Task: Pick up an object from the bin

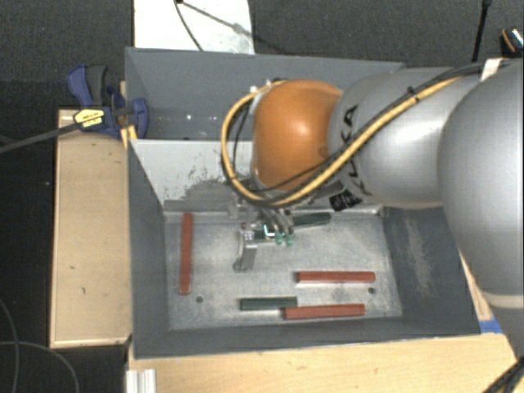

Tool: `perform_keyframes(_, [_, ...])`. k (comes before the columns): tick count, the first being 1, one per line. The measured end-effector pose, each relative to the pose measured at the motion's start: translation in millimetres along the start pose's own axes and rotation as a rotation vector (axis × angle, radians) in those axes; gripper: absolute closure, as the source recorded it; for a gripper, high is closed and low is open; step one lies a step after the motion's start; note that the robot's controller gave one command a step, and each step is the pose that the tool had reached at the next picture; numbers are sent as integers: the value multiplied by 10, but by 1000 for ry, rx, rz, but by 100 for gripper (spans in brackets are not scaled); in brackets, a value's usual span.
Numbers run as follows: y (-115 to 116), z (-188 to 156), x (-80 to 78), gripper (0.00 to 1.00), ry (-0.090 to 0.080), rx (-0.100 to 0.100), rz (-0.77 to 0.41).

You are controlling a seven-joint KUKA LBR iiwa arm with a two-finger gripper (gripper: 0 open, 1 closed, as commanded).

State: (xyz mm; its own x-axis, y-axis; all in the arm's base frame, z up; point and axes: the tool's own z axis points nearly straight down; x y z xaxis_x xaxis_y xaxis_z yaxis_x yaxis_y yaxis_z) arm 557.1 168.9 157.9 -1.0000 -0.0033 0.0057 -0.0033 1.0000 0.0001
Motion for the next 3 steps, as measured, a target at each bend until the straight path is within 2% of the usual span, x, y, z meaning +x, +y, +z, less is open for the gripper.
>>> perform_keyframes(1, [-19,-827,-289,0,-15,0,-262])
perform_keyframes(2, [-768,870,381,0,0,1,-433])
perform_keyframes(3, [-1857,875,108,0,-8,5,-920])
